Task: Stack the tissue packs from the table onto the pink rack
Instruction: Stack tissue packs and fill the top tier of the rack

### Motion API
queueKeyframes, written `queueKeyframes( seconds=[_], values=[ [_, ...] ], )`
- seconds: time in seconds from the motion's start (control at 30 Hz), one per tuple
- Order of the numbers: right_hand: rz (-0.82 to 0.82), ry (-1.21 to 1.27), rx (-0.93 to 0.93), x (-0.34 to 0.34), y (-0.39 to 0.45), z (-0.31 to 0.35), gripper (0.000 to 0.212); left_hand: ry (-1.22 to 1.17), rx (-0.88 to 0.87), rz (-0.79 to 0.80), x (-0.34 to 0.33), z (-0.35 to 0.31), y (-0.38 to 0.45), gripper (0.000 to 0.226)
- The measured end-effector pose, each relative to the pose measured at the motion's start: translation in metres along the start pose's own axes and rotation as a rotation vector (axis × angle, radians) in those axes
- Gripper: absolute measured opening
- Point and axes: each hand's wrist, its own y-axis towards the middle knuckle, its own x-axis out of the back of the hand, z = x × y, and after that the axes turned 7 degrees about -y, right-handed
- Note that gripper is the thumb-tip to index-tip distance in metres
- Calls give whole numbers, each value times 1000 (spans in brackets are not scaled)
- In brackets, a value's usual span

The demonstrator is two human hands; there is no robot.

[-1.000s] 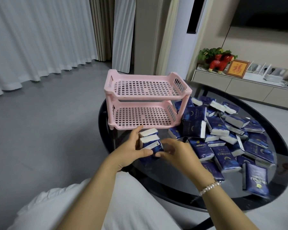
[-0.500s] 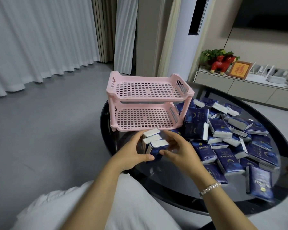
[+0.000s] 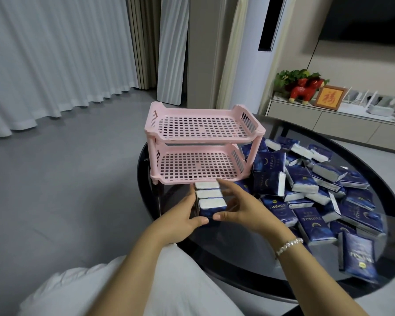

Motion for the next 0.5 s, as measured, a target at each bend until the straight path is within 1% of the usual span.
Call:
queueKeyframes(
  seconds=[0.1,0.17,0.23,0.4,0.5],
  values=[
    [26,-2,-10,1,0,0,83,-22,9,26,0,-1,0,78],
    [38,-2,-17,2,3,-3,83,-28,14,16,-2,-3,0,75],
    [36,6,-2,1,6,-5,78,-32,8,-15,-5,-4,0,73],
    [12,71,4,2,12,-8,70,-60,-31,-151,-2,-6,2,70],
    [15,110,8,7,11,-3,62,-107,-39,-179,2,-9,1,67]
  ],
)
